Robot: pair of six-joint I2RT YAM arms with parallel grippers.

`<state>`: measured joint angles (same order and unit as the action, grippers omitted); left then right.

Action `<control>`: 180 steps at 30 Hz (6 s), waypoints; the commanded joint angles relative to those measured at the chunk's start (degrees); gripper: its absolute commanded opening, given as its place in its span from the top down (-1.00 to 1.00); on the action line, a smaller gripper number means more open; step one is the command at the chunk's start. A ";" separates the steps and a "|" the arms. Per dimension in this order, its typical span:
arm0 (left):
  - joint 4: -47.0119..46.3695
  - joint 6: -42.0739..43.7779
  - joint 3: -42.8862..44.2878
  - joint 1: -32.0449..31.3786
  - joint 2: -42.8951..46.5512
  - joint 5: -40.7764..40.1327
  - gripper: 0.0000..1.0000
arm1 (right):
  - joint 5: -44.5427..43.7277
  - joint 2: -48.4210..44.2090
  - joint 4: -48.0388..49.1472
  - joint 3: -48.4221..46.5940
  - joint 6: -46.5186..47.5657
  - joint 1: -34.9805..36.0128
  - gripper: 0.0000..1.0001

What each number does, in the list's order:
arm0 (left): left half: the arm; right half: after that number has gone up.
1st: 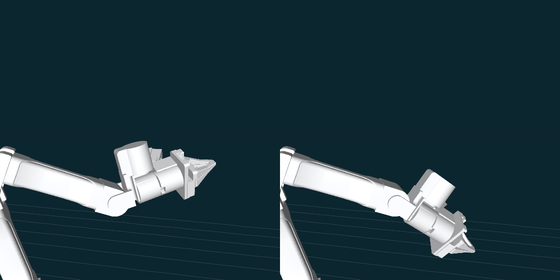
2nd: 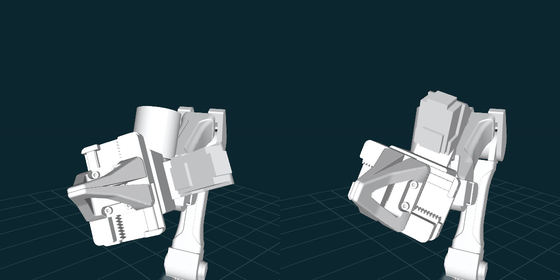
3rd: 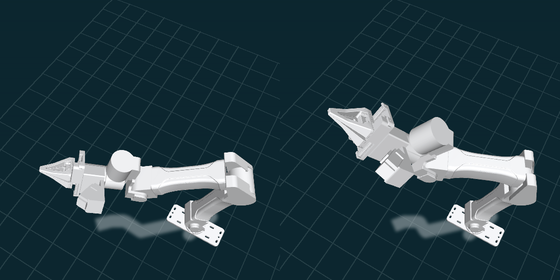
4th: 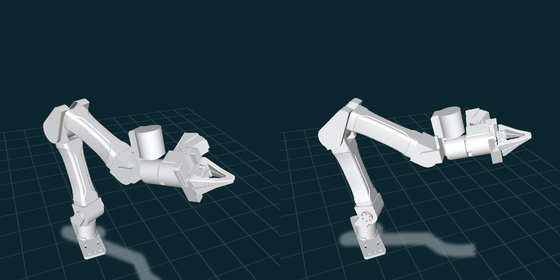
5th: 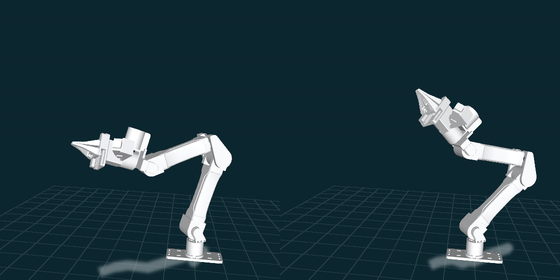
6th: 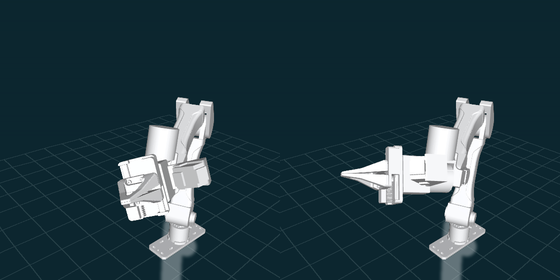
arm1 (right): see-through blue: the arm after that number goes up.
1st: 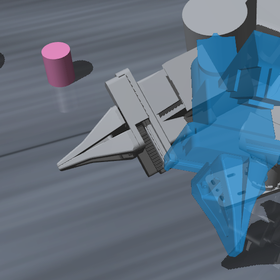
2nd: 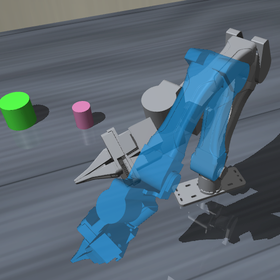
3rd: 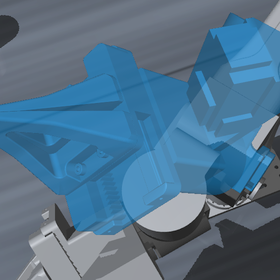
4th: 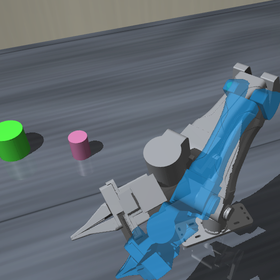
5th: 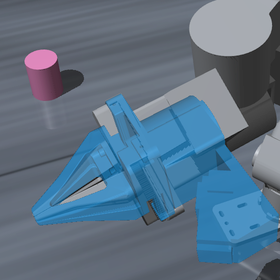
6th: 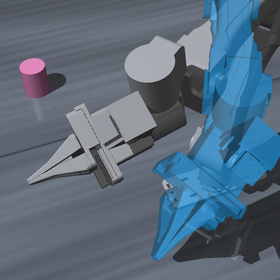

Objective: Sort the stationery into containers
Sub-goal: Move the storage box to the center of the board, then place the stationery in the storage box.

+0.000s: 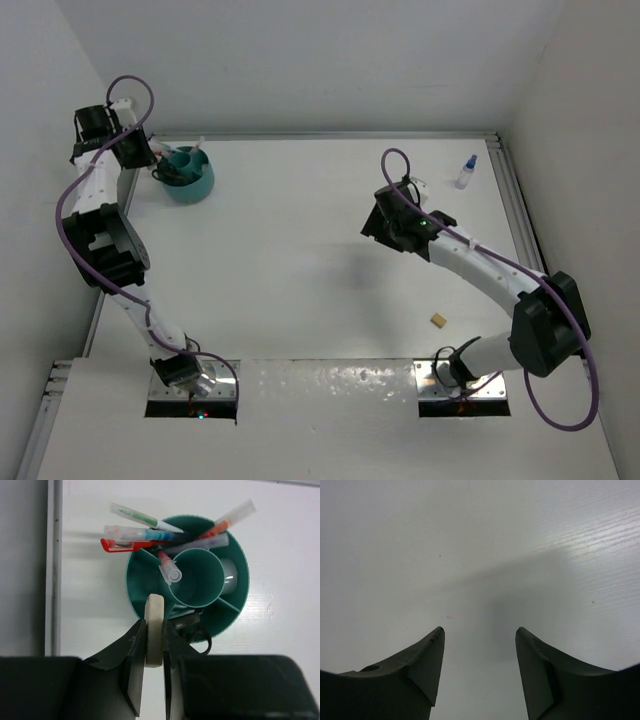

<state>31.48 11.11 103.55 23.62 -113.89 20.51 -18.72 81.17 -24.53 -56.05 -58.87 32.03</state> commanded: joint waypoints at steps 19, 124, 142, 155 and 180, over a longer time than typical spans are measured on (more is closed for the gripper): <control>-0.64 -2.15 0.16 -1.38 -0.02 -0.47 1.00 | -2.99 -3.03 -0.86 0.33 0.60 0.23 -0.16; 14.92 1.45 -10.21 -3.93 21.88 -9.09 1.00 | -7.21 -21.50 2.74 17.03 9.83 0.49 -0.21; 11.41 -0.48 4.55 0.02 -0.10 -0.56 1.00 | -7.03 -7.08 -3.58 6.92 3.41 3.65 -0.19; 8.86 -2.32 7.02 0.11 -5.38 0.76 1.00 | -8.97 -4.09 -6.84 2.97 3.59 4.88 -0.19; 6.75 -3.82 3.59 -2.87 -6.26 -0.56 1.00 | -9.84 -2.50 -7.72 1.82 4.12 5.59 -0.20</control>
<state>39.68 7.44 107.13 21.08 -120.22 19.90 -27.07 78.61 -32.21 -51.90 -54.63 37.28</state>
